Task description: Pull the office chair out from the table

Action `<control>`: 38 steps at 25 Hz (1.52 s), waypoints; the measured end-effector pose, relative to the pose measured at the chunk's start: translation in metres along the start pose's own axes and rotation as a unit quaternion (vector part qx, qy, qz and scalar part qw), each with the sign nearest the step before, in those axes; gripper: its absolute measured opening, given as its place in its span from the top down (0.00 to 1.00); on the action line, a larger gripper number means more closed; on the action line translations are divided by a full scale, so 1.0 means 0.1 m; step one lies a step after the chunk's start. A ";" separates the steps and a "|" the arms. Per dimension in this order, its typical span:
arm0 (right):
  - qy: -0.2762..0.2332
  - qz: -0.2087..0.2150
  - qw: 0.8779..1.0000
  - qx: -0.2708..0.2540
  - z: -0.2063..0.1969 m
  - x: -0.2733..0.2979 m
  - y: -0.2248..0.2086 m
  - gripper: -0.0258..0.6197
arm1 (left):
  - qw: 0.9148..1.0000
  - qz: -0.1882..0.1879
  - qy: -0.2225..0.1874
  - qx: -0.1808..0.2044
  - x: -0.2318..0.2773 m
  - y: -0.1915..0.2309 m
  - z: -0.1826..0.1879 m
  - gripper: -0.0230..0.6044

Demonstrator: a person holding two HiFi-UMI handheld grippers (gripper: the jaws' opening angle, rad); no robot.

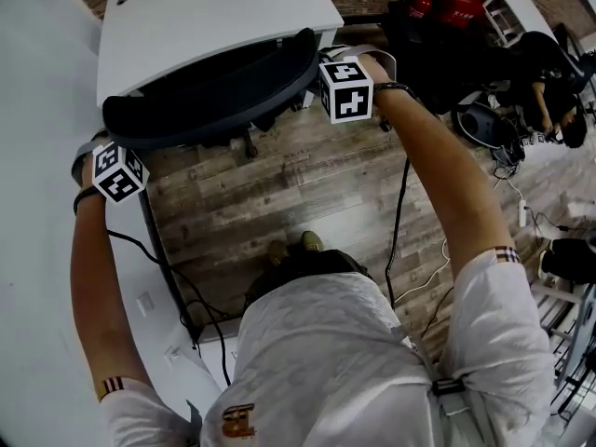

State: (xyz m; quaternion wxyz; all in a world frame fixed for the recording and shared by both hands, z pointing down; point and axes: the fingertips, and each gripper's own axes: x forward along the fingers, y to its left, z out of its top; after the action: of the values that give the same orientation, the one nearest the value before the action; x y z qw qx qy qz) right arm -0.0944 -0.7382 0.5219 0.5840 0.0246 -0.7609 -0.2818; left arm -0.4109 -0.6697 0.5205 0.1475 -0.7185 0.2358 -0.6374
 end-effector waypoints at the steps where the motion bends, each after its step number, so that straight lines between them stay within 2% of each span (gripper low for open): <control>1: 0.001 0.001 1.000 0.002 0.00 -0.02 0.03 0.82 | 1.000 0.001 -0.001 0.000 -0.02 -0.02 0.01 0.85; 7: 0.000 0.002 1.000 0.003 0.06 -0.15 0.26 0.82 | 1.000 -0.010 -0.002 -0.007 -0.14 -0.31 0.01 0.85; 16: -0.002 0.000 1.000 -0.001 0.17 -0.30 0.59 0.82 | 1.000 -0.008 0.003 -0.017 -0.32 -0.72 0.03 0.85; 23: -0.003 -0.001 1.000 -0.003 0.29 -0.41 0.89 0.82 | 1.000 0.001 0.008 -0.005 -0.54 -0.90 0.02 0.85; 38: -0.010 0.000 1.000 -0.013 0.44 -1.00 1.97 0.82 | 1.000 0.001 0.000 -0.004 -1.14 -1.91 0.30 0.85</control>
State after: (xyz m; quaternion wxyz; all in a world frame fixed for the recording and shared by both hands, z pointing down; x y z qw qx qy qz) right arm -0.0451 -0.5183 0.5176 0.5769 0.0142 -0.7628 -0.2917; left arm -0.3613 -0.4505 0.5177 0.1450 -0.7187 0.2396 -0.6364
